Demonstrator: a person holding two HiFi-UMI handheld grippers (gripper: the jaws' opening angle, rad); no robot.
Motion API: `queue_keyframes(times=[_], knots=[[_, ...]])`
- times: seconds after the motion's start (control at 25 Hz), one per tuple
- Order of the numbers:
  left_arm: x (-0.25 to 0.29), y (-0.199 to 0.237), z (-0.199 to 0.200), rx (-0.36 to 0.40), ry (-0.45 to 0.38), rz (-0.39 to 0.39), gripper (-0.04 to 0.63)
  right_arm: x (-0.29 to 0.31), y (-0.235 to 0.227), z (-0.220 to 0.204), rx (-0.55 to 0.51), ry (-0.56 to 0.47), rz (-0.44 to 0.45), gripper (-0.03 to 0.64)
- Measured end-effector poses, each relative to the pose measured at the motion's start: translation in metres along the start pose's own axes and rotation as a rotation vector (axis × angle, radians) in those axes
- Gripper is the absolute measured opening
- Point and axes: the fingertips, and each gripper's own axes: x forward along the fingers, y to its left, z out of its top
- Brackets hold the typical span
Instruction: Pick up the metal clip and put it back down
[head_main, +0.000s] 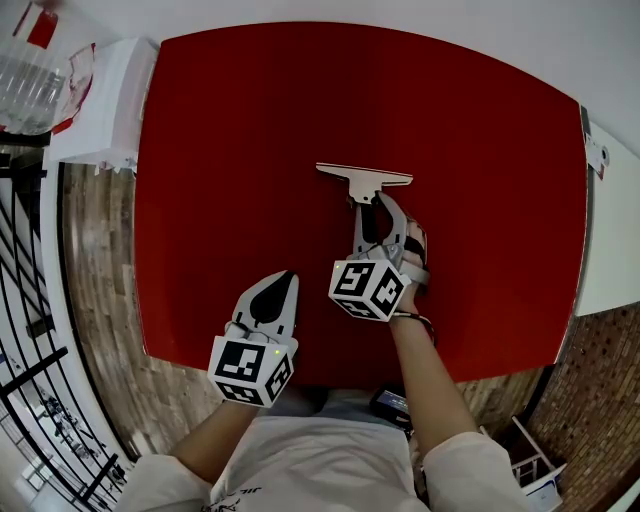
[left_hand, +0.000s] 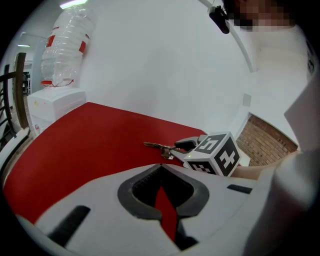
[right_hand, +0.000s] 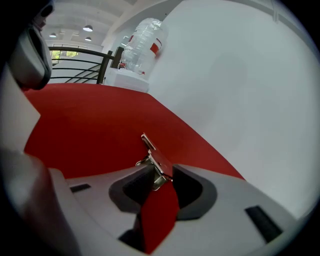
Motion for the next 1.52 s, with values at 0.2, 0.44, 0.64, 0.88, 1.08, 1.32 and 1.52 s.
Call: queue_keyframes(times=[0.2, 0.44, 0.64, 0.88, 1.08, 1.32, 1.52], knots=[[0.001, 0.004, -0.002, -0.009, 0.003, 0.003, 0.006, 0.007, 0.0, 0.001, -0.021, 0.011, 0.006, 0.106], [-0.001, 0.005, -0.005, -0.017, 0.005, 0.011, 0.006, 0.002, -0.009, 0.009, -0.031, -0.031, -0.017, 0.058], [-0.003, 0.004, -0.002, -0.017, -0.001, 0.013, 0.007, -0.006, -0.029, 0.019, 0.012, -0.065, -0.047, 0.027], [-0.006, 0.002, 0.002, -0.014, -0.009, 0.011, 0.008, -0.016, -0.044, 0.028, 0.118, -0.098, -0.031, 0.008], [-0.01, -0.001, 0.009, -0.008, -0.021, 0.009, 0.006, -0.037, -0.043, 0.03, 0.255, -0.121, 0.014, 0.008], [-0.024, -0.012, 0.02, 0.014, -0.041, 0.005, 0.006, -0.078, -0.036, 0.033, 0.455, -0.156, 0.115, 0.008], [-0.044, -0.026, 0.031, 0.037, -0.059, -0.011, 0.006, -0.127, -0.038, 0.032, 0.6, -0.166, 0.171, 0.008]])
